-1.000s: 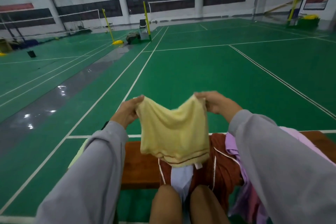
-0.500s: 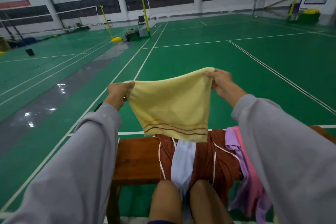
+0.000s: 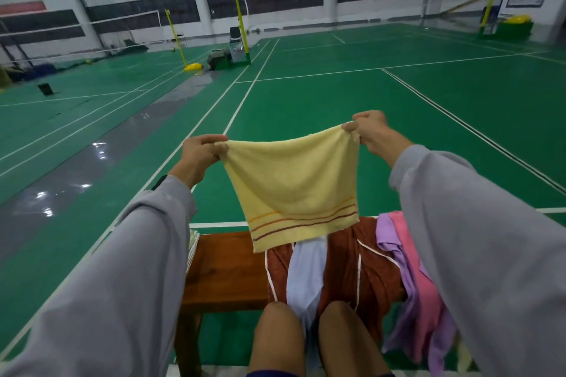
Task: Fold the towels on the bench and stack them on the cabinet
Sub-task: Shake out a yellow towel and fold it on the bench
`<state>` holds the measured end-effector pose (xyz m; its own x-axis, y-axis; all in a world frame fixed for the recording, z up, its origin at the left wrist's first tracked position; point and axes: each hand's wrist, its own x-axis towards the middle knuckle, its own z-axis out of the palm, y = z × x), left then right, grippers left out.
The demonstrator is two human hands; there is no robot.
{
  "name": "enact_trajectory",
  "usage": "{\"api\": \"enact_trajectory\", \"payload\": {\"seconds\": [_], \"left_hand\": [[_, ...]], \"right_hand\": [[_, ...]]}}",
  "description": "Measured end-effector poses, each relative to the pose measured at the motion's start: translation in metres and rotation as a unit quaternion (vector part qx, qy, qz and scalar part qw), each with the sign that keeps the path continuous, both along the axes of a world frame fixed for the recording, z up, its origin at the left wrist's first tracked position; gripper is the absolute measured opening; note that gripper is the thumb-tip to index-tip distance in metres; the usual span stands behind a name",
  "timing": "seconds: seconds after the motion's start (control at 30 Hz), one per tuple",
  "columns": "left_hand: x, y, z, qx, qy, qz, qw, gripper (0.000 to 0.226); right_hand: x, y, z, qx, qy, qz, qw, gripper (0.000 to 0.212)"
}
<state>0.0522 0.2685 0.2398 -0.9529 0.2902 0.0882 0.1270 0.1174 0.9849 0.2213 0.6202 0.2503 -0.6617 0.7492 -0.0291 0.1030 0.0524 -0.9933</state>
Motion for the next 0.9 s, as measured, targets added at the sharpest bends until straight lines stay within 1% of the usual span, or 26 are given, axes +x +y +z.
{"api": "enact_trajectory", "payload": {"seconds": [0.07,0.1,0.13,0.17,0.23,0.27,0.3,0.37,0.47,0.53,0.6,0.67,0.77,0.9], "left_hand": [[0.0,0.0,0.002,-0.036,-0.021,-0.018,0.999,0.035],[-0.001,0.0,0.002,-0.079,-0.004,-0.021,0.997,0.037],[-0.001,0.0,0.002,-0.143,0.042,-0.017,0.989,0.037],[-0.001,0.0,0.001,-0.216,0.104,-0.009,0.971,0.033],[-0.002,0.0,0.002,-0.343,0.236,0.015,0.909,0.021],[-0.002,-0.001,0.003,-0.384,0.284,0.024,0.878,0.017],[-0.005,-0.001,0.003,-0.408,0.314,0.029,0.857,0.016],[-0.006,-0.003,0.002,-0.433,0.345,0.039,0.832,0.017],[-0.001,-0.004,0.002,-0.476,0.357,0.066,0.801,0.026],[0.002,-0.003,0.001,-0.499,0.364,0.084,0.782,0.027],[0.003,-0.001,-0.001,-0.505,0.362,0.078,0.78,0.023],[0.001,0.0,-0.006,-0.488,0.35,0.07,0.797,0.021],[-0.003,0.001,-0.011,-0.452,0.324,0.07,0.828,0.023],[-0.01,0.003,-0.017,-0.427,0.309,0.075,0.847,0.024]], "right_hand": [[0.001,0.002,-0.001,0.036,-0.025,0.038,0.998,0.041],[0.001,0.003,-0.002,0.073,-0.047,0.048,0.995,0.04],[0.003,0.003,-0.003,0.128,-0.074,0.053,0.988,0.04],[0.003,0.003,-0.003,0.196,-0.103,0.054,0.974,0.038],[0.005,0.001,-0.001,0.332,-0.157,0.064,0.928,0.028],[0.005,-0.001,0.0,0.38,-0.173,0.069,0.906,0.022],[0.004,-0.001,0.0,0.413,-0.18,0.072,0.89,0.018],[0.003,-0.002,-0.002,0.448,-0.191,0.066,0.871,0.02],[0.008,-0.009,-0.004,0.476,-0.219,0.046,0.851,0.023],[0.008,-0.014,-0.005,0.517,-0.248,0.048,0.818,0.021],[0.006,-0.018,-0.007,0.551,-0.272,0.053,0.787,0.018],[0.003,-0.019,-0.01,0.572,-0.282,0.054,0.768,0.017],[-0.002,-0.018,-0.013,0.59,-0.285,0.057,0.753,0.015],[-0.009,-0.016,-0.017,0.6,-0.288,0.066,0.743,0.014]]}}
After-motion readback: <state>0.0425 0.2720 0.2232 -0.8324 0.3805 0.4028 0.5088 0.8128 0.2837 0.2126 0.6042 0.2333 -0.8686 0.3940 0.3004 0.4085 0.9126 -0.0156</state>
